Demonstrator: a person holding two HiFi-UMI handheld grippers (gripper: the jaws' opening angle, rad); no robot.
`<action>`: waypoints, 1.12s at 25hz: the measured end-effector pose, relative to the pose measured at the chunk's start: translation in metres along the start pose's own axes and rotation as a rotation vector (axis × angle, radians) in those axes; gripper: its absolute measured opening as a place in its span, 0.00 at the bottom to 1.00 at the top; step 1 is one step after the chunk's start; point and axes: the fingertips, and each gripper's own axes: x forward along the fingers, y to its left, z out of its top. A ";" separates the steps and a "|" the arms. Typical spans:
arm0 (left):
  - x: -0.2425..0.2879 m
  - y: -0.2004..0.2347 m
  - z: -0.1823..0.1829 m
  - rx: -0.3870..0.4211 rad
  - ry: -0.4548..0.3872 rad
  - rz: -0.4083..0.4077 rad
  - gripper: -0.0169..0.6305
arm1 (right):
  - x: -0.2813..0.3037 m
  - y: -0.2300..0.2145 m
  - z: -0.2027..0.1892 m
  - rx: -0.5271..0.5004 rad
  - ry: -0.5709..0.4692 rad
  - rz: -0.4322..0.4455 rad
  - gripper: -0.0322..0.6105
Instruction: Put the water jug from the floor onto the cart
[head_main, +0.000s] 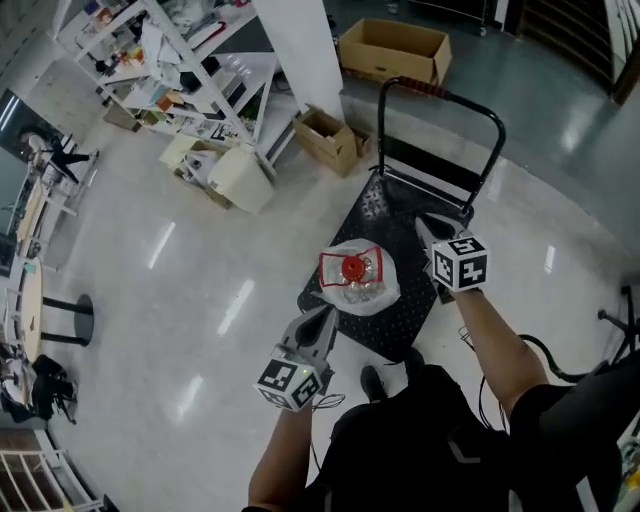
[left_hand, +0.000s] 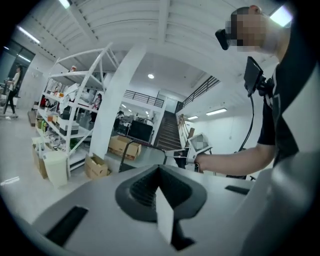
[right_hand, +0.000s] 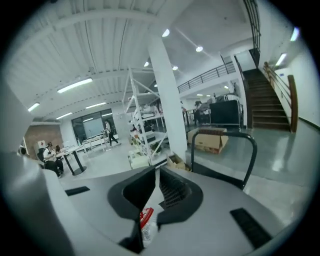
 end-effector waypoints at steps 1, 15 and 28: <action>0.001 -0.004 0.009 0.005 -0.019 -0.018 0.02 | -0.014 0.003 0.011 -0.005 -0.029 -0.010 0.07; 0.035 -0.114 0.077 0.113 -0.149 -0.393 0.02 | -0.255 -0.004 0.057 0.012 -0.263 -0.252 0.05; 0.039 -0.276 0.047 0.169 -0.064 -0.649 0.03 | -0.460 -0.025 -0.031 0.064 -0.286 -0.565 0.05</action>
